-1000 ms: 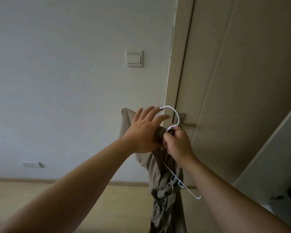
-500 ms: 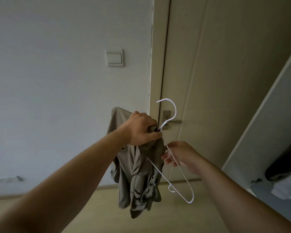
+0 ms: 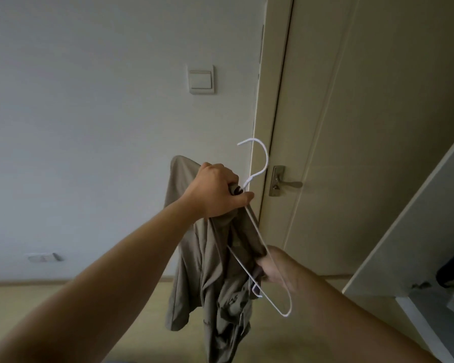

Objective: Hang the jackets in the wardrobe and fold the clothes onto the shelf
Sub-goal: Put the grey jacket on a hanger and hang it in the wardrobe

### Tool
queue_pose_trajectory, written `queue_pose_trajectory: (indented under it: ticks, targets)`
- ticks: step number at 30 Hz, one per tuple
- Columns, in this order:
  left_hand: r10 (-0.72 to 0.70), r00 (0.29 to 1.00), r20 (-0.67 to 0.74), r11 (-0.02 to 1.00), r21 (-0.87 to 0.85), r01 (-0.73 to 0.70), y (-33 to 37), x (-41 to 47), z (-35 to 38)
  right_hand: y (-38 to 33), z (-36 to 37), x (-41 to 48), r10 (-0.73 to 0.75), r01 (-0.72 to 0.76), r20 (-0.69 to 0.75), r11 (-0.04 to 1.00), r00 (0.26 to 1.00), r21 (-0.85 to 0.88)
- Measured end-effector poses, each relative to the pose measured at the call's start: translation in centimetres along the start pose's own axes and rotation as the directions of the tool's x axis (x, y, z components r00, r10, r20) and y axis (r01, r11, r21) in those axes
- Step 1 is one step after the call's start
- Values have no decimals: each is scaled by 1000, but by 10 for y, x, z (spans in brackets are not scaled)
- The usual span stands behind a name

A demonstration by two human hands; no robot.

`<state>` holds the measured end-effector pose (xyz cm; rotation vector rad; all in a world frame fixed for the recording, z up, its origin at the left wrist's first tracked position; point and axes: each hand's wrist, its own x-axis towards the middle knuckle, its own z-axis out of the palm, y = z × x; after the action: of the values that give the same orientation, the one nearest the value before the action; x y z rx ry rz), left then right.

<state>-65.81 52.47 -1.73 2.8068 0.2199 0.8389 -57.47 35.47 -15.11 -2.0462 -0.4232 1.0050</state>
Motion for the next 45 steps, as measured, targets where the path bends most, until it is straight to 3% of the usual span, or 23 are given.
queue_pose_trajectory:
  ticks: [2, 6, 9, 14, 18, 20, 23, 25, 29, 31, 33, 34, 37, 40, 43, 45]
  targets:
    - [-49, 999, 10, 996, 69, 48, -15, -7, -3, -9, -12, 2, -8, 13, -88, 998, 996, 58]
    - [-166, 984, 69, 958, 249, 144, -33, -18, 0, -33, -38, 2, -228, 211, -276, 973, 934, -89]
    - [-256, 956, 140, 932, 297, 206, -34, -23, 2, -52, -48, -5, -278, 287, -250, 958, 927, -2]
    - [-265, 888, 376, 962, 171, 214, -18, -25, 9, -83, -51, -12, -475, 456, -195, 880, 858, -134]
    - [-243, 833, 497, 937, -103, 334, 1, -21, 24, -98, -44, -16, -552, 537, -141, 833, 821, -132]
    - [-286, 828, 482, 878, -214, 428, 4, -20, 28, -102, -44, -21, -554, 549, -116, 833, 825, -74]
    - [-376, 844, 383, 845, -232, 482, 2, -17, 25, -98, -57, -27, -509, 508, -48, 861, 859, -28]
    - [-384, 866, 321, 863, -207, 460, -2, -16, 20, -89, -68, -27, -491, 486, 9, 858, 871, -166]
    - [-310, 910, 276, 909, -195, 369, 9, -11, 15, -69, -72, -14, -444, 395, 72, 698, 893, -597]
    - [-284, 925, 251, 919, -204, 337, 14, -7, 15, -61, -70, -12, -435, 309, 18, 609, 900, -731]
    - [-289, 930, 226, 918, -209, 336, 15, -5, 13, -54, -72, -12, -520, 168, -105, 452, 848, -876]
    - [-295, 929, 222, 918, -203, 340, 13, -5, 12, -50, -75, -12, -544, 91, -171, 422, 822, -902]
    - [-286, 932, 224, 935, -146, 323, 10, -5, 9, -38, -80, -10, -436, 2, -324, 599, 839, -801]
    - [-293, 938, 183, 946, -88, 313, 7, -3, 6, -29, -81, -7, -357, 62, -400, 806, 844, -589]
    - [-293, 945, 145, 954, -13, 298, 5, -2, 4, -30, -86, -3, -231, 145, -560, 970, 795, -194]
    - [-294, 948, 121, 956, 32, 292, 5, -2, 3, -36, -90, -2, -96, 191, -623, 978, 776, 88]
